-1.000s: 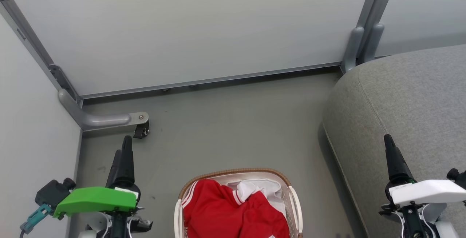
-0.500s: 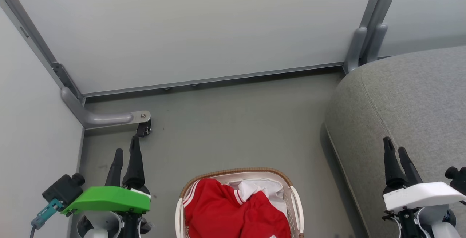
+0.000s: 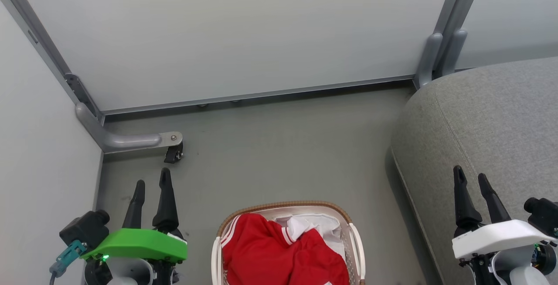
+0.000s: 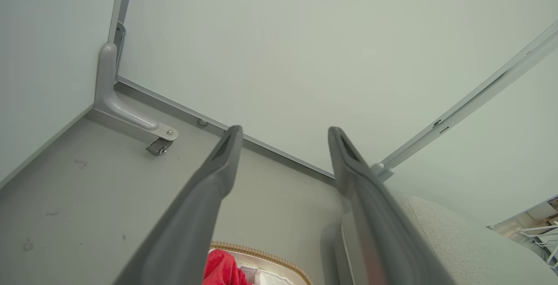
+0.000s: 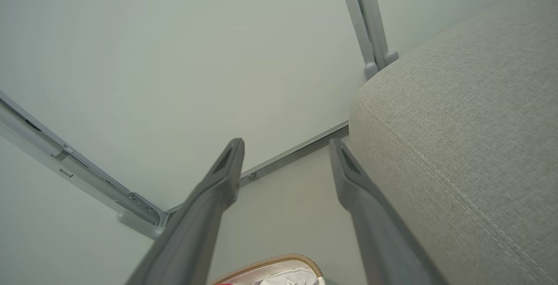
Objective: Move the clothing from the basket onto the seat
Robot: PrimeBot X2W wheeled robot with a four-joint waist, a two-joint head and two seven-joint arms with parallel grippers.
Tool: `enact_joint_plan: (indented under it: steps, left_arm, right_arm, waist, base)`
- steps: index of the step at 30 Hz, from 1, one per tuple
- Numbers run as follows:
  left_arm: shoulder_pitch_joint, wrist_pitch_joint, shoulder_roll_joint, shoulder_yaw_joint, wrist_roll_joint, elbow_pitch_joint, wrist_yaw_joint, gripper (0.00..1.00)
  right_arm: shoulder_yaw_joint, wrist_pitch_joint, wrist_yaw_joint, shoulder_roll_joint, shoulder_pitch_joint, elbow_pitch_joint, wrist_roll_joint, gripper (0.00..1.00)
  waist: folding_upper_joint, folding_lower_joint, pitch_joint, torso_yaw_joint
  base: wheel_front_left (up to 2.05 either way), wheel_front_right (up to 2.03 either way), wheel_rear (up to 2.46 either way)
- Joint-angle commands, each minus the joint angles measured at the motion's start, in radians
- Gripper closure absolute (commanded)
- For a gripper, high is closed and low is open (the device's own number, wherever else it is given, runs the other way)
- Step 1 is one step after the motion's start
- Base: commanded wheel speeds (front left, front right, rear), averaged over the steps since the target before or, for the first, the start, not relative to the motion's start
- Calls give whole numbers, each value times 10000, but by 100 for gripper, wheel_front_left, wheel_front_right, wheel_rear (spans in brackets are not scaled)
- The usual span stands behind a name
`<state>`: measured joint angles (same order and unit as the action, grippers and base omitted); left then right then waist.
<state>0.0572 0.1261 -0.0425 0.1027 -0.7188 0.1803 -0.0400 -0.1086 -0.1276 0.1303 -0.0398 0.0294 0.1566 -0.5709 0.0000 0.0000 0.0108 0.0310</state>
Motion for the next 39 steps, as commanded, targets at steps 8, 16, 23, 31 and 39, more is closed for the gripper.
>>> enact_joint_plan:
  steps: [8, 16, 23, 31, 39]
  left_arm:
    - [-108, 311, -72, 76, 938, 114, 90, 0]
    - [-128, 499, -80, 169, 1586, 327, 143, 0]
    - [-160, 669, -85, 300, 2130, 600, 136, 0]
    - [-191, 840, -87, 445, 2645, 867, 120, 0]
    - [-264, 1011, -92, 545, 3092, 1101, -34, 0]
  right_arm:
    - [13, -293, 4, -85, -121, -103, 1163, 0]
    - [67, -486, 5, -93, -150, -84, 1975, 0]
    - [78, -654, 4, -101, -207, -50, 2604, 0]
    - [67, -828, 4, -106, -311, 12, 3333, 0]
    - [76, -996, 5, -113, -405, 51, 4017, 0]
  waist:
    - [0, 0, 12, 33]
    - [0, 0, 26, 80]
    - [0, 0, 35, 129]
    - [0, 0, 22, 188]
    - [0, 0, -3, 205]
  base:
    - [0, 0, 0]
    - [0, 0, 0]
    - [0, 0, 0]
    - [0, 0, 0]
    - [0, 0, 0]
